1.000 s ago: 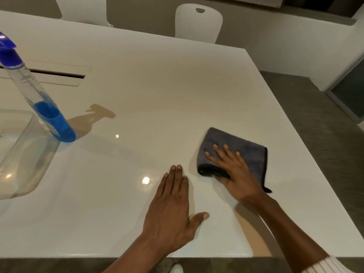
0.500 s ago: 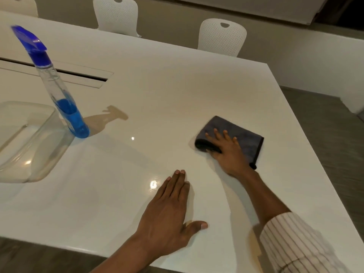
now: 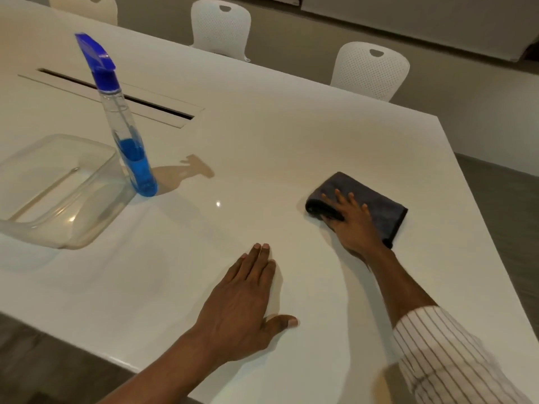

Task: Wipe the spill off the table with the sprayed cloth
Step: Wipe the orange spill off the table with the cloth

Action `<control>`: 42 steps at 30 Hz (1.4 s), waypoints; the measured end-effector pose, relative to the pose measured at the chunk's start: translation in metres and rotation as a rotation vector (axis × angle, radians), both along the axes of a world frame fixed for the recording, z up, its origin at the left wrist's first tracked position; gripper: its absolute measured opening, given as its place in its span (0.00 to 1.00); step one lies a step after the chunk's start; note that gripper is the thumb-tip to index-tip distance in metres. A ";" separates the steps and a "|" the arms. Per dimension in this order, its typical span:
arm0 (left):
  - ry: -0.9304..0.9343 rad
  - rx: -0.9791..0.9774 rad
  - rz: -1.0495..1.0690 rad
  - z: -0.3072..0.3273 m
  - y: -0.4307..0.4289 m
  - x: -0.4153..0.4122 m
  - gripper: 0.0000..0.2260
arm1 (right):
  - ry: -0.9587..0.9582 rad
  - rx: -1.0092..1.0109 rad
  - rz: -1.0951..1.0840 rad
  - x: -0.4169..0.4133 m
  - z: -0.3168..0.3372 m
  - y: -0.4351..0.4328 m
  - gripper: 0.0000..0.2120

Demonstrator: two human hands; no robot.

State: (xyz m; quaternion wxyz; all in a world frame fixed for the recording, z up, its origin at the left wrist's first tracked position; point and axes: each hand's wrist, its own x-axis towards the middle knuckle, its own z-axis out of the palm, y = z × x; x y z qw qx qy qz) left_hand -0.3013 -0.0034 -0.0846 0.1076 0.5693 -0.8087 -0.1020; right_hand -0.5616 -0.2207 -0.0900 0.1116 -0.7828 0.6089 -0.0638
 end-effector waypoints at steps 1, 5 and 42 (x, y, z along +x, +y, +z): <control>-0.014 -0.013 0.006 0.001 0.000 0.000 0.50 | 0.027 -0.010 0.008 0.014 0.001 -0.007 0.27; 0.029 0.012 0.012 -0.003 -0.002 0.002 0.50 | 0.005 -0.001 0.192 0.070 0.007 0.014 0.28; 0.050 -0.048 0.245 0.005 0.007 0.088 0.46 | -0.129 0.095 0.413 0.201 0.013 -0.005 0.27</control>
